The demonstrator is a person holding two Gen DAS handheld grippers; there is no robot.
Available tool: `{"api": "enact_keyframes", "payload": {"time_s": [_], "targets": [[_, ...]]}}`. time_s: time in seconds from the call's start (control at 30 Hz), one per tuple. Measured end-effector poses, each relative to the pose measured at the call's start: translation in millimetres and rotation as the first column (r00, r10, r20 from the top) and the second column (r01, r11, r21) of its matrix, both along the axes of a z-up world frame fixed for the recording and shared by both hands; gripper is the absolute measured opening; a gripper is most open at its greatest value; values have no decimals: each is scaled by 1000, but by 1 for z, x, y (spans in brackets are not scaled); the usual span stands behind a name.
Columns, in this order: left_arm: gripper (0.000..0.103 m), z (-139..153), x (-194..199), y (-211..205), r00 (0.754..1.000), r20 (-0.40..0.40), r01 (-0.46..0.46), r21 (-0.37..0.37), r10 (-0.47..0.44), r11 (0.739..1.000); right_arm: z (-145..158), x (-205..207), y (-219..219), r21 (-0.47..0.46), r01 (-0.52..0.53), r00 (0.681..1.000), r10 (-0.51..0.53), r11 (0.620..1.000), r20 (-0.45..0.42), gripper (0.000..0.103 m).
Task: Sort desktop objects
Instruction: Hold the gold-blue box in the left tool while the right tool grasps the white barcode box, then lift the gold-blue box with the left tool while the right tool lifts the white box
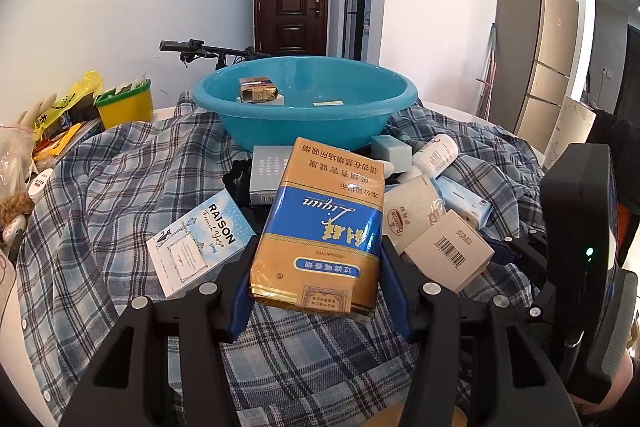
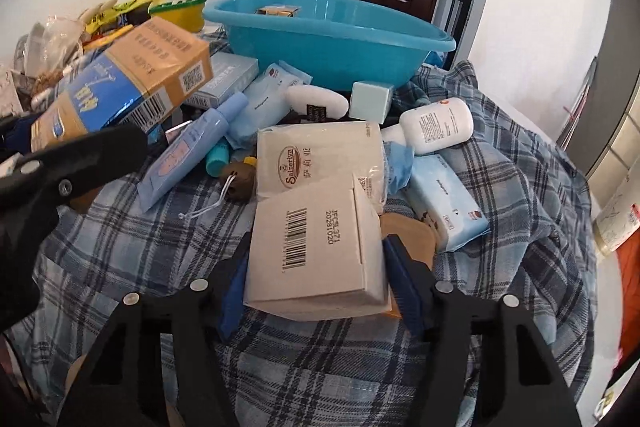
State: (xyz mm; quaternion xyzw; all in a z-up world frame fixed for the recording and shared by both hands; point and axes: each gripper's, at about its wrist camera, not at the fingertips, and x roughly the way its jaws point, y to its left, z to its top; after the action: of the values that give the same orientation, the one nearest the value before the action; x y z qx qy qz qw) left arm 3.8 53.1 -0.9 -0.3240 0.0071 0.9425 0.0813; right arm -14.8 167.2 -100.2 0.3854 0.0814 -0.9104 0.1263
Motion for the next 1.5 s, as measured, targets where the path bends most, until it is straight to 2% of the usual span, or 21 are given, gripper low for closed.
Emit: {"api": "enact_keyframes", "payload": {"time_s": [0.17, 0.4, 0.57, 0.7, 0.87, 1.5], "targets": [[58, 3, 1, -1, 1000, -15, -19, 3, 19, 1000, 16, 5, 19, -137, 27, 1000, -29, 990, -10, 61], [58, 11, 8, -8, 998, -52, -29, 54, 31, 998, 58, 29, 33, -251, 70, 980, -114, 965, -165, 61], [58, 24, 18, -11, 992, -119, -32, 83, 42, 996, 88, 53, 30, -240, 59, 935, -138, 969, -327, 61], [58, 36, 29, -10, 980, -194, -22, 87, 39, 996, 103, 65, 22, -226, 39, 911, -127, 973, -393, 61], [58, 45, 38, -6, 974, -224, -11, 77, 29, 997, 110, 73, 17, -211, 27, 905, -113, 977, -409, 61], [58, 44, 41, -1, 979, -203, 1, 51, 9, 999, 100, 65, 21, -201, 45, 924, -117, 979, -365, 61]]}}
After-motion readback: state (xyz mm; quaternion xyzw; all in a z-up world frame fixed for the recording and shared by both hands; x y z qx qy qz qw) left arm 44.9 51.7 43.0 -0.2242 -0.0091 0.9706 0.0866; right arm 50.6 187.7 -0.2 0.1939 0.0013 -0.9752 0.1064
